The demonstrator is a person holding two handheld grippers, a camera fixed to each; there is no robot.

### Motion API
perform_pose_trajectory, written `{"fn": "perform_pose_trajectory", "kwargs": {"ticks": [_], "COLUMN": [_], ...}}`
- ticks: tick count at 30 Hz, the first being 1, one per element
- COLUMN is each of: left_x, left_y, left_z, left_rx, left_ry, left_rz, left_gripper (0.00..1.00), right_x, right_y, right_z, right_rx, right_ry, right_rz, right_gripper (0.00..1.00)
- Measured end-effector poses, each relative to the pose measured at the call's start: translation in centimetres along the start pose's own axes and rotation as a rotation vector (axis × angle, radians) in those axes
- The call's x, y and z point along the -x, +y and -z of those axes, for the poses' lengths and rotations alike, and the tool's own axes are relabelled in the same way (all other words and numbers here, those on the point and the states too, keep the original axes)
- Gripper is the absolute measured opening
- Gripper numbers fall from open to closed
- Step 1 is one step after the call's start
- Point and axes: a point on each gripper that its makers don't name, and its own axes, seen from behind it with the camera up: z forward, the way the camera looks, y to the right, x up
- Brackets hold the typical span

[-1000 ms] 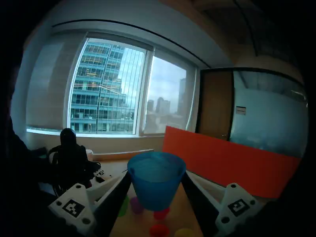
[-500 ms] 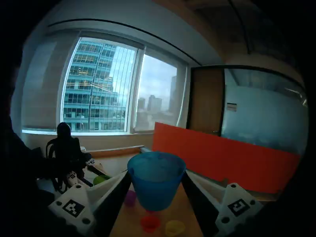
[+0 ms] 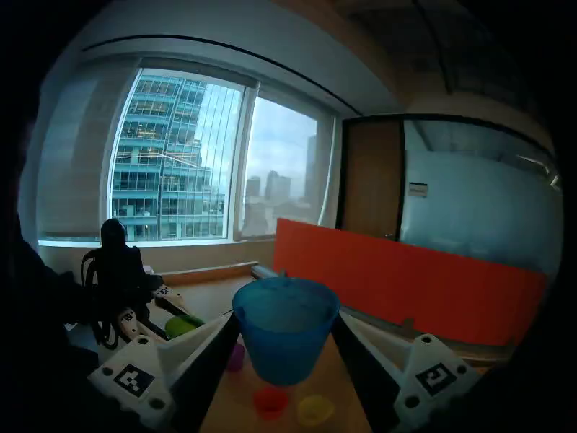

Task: Pour water

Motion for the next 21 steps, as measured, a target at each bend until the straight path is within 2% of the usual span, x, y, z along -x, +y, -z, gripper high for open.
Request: {"fn": "perform_pose_trajectory", "kwargs": {"ticks": [12,21], "left_x": [1.5,3.6], "left_y": [0.5,0.9], "left_z": [-0.3,-0.6], "left_rx": [0.028,0.046], "left_ry": [-0.062,-0.127], "left_rz": [-0.017,-0.030], "left_gripper": [0.87,0.87], "right_x": [4.8,7.7], "right_y": [-0.6,-0.1], "right_z": [0.6,0.3], "right_rx": [-0.029,-0.022], "right_ry": [-0.097,-0.139], "right_rz": [0.002,0.016], "right_gripper": [0.90,0.90]}}
